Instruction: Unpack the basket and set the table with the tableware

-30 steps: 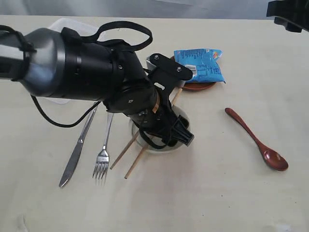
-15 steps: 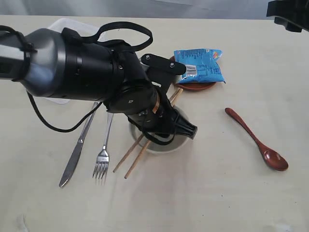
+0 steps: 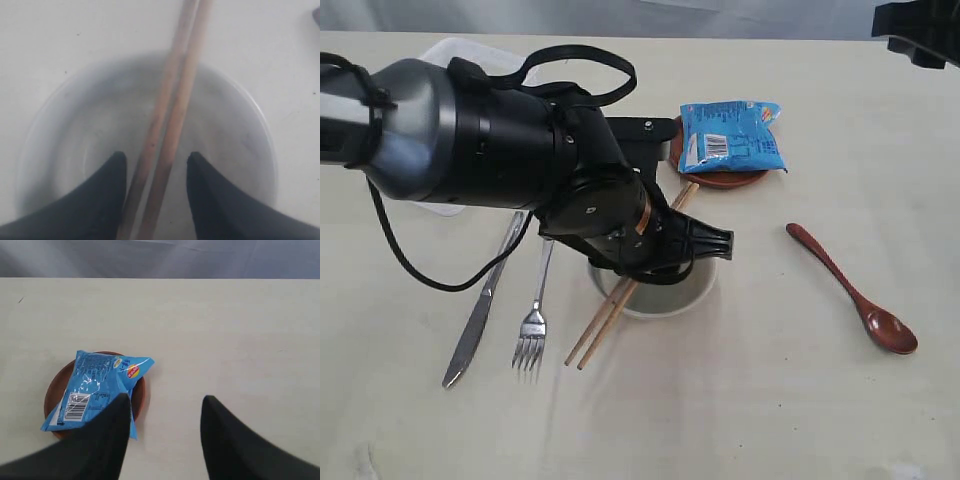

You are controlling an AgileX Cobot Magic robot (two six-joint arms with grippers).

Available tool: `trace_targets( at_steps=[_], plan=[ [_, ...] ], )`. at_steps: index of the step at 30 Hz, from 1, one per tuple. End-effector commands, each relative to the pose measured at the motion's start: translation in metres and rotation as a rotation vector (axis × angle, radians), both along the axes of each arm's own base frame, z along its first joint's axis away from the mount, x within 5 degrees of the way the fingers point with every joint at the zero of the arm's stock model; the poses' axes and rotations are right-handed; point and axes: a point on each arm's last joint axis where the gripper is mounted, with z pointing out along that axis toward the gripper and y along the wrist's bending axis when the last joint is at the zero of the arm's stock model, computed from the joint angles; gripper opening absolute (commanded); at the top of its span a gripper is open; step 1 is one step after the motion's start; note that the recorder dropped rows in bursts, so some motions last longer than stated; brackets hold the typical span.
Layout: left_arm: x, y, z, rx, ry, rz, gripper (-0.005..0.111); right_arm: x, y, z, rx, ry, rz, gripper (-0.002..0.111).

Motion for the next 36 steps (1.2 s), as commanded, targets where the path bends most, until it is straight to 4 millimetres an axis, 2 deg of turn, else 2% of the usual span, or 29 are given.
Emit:
trace_targets(
  at_steps=[1,11,36],
  plan=[
    [0.000,0.000,0.002,-0.034,0.021,0.091,0.038,-0.002,-0.002,0.001,-0.014,0.000,0.002,0.044],
    [0.001,0.005,-0.012,-0.014,0.087,0.312,0.038,-0.003,-0.002,0.000,-0.012,0.020,0.002,0.044],
    [0.007,-0.007,-0.009,-0.191,0.055,0.350,0.038,-0.004,-0.002,-0.002,-0.010,0.044,0.003,0.044]
  ],
)
